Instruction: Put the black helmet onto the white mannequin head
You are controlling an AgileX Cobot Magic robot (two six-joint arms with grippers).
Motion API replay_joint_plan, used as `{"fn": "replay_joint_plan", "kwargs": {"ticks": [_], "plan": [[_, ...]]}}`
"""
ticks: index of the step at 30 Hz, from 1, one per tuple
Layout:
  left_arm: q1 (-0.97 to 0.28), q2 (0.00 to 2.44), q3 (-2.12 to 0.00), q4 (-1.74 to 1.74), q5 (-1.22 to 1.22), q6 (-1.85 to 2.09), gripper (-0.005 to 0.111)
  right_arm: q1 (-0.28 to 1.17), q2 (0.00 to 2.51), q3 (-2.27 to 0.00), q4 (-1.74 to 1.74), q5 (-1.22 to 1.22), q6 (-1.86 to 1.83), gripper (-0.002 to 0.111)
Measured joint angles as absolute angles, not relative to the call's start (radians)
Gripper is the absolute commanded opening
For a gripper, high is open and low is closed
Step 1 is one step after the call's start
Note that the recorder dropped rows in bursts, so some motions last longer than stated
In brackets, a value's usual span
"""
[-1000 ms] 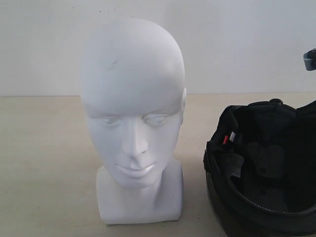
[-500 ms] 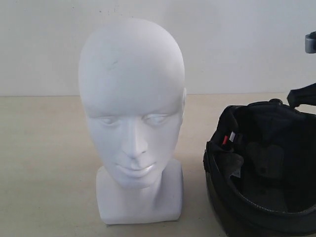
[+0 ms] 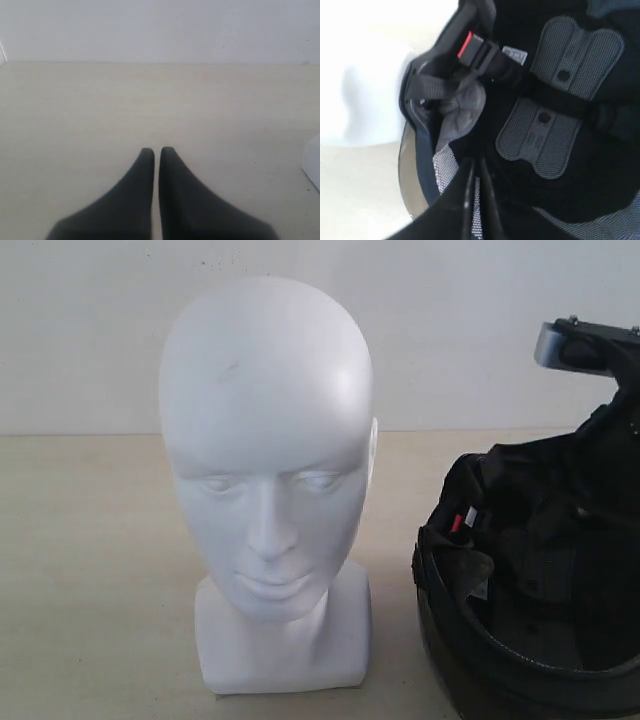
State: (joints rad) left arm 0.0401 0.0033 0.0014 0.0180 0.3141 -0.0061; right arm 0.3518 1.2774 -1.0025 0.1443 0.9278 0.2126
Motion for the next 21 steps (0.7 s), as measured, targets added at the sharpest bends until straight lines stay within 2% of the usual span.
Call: {"fn": "replay_joint_plan", "kwargs": {"ticks": [1, 6, 7, 21], "plan": [[0.040, 0.003, 0.001, 0.018, 0.314, -0.006, 0.004, 0.354, 1.277, -0.989, 0.152, 0.919, 0.220, 0.030], [0.040, 0.003, 0.001, 0.018, 0.314, -0.006, 0.004, 0.358, 1.277, -0.946, 0.218, 0.872, 0.234, 0.097], [0.040, 0.003, 0.001, 0.018, 0.314, -0.006, 0.004, 0.358, 1.277, -0.941, 0.234, 0.867, 0.236, 0.105], [0.040, 0.003, 0.001, 0.018, 0.314, -0.006, 0.004, 0.359, 1.432, -0.936, 0.408, 0.805, 0.235, 0.104]]}}
